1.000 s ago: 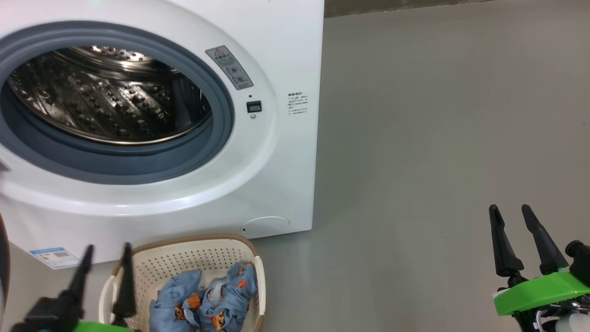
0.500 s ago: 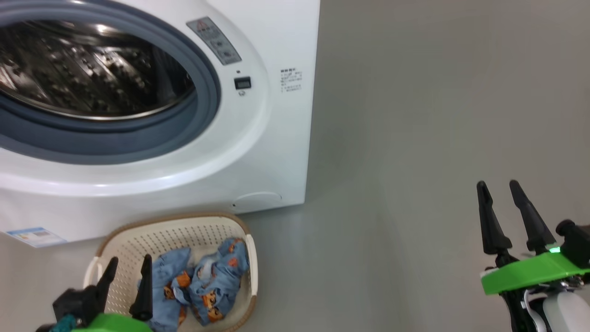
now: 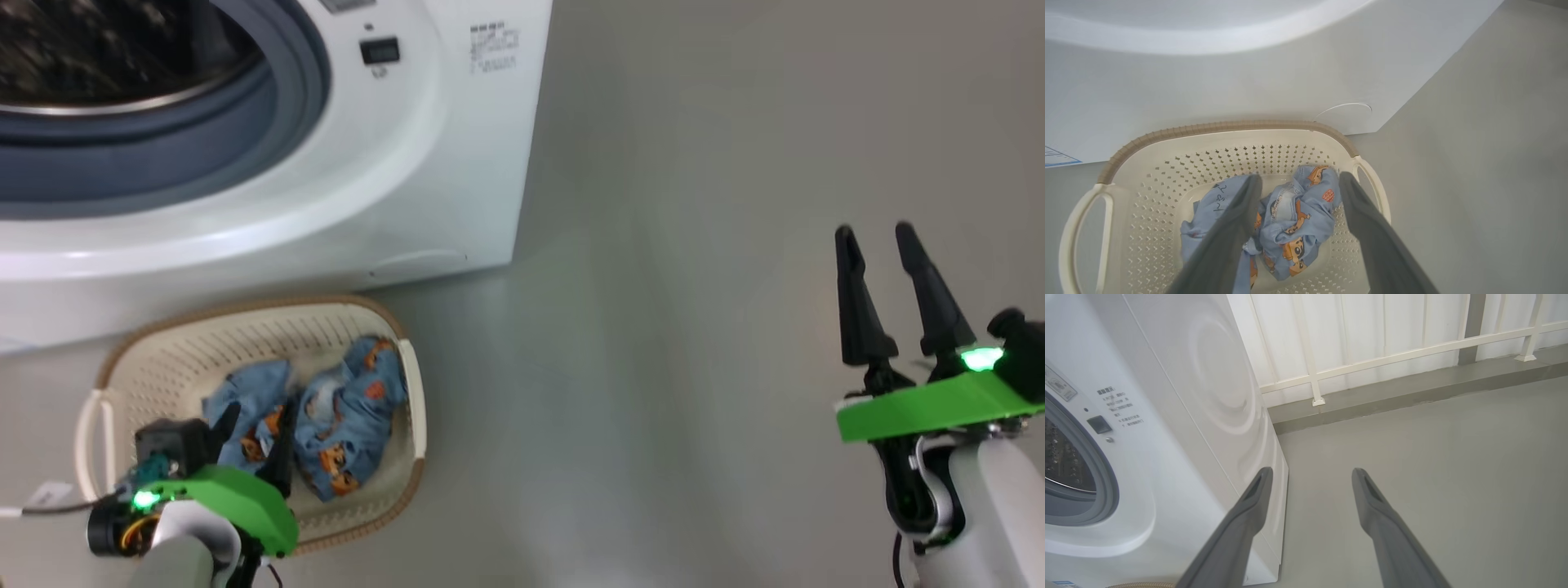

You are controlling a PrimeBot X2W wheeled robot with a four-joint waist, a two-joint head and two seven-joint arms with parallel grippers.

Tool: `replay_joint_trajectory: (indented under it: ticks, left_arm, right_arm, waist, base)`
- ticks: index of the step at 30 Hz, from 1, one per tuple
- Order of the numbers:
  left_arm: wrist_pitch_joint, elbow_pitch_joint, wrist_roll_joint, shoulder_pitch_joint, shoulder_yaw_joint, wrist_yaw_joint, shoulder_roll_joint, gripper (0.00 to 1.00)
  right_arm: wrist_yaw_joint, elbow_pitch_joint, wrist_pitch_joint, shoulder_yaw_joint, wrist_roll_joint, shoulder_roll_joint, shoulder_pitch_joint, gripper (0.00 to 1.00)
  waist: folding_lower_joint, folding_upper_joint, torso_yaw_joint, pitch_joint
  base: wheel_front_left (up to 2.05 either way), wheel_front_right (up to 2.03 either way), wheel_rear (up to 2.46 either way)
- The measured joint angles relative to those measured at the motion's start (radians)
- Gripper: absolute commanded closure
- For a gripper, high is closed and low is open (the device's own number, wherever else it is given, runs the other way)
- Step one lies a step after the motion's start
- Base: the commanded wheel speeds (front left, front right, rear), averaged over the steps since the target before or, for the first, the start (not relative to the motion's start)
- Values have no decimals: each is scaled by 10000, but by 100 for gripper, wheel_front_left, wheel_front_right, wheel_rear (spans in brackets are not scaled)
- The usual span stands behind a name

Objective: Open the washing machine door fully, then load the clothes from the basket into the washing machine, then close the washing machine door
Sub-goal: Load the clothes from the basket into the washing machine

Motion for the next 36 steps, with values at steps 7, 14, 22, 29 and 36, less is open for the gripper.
replay_joint_trajectory:
  ticks: [7, 14, 22, 29, 36]
  left_arm:
    - [0, 1549, -596, -1439, -786, 0, 171, 0]
    - [105, 2161, -1133, -2424, -1411, 0, 339, 0]
    - [506, 2405, -1743, -3113, -2171, 0, 606, 0]
    - [888, 2548, -1969, -3527, -2884, 0, 817, 0]
    - [1072, 2692, -2080, -3929, -3438, 0, 1170, 0]
  right_arm:
    - [0, -353, -13, 35, -2, 176, -713, 0]
    - [0, -575, -23, 58, -13, 341, -1225, 0]
    - [0, -752, -25, 58, -15, 435, -1648, 0]
    - [0, -838, -25, 63, -15, 583, -1872, 0]
    - [0, -928, -25, 105, -15, 686, -2051, 0]
  waist:
    - [0, 0, -174, 1178]
    - [0, 0, -376, 2280]
    - [0, 0, -634, 3293]
    - [-1, 0, -904, 3919]
    - [-2, 0, -1206, 4344]
  base:
    - [0, 0, 0]
    - [0, 0, 0]
    - [0, 0, 0]
    - [0, 0, 0]
    - [0, 0, 0]
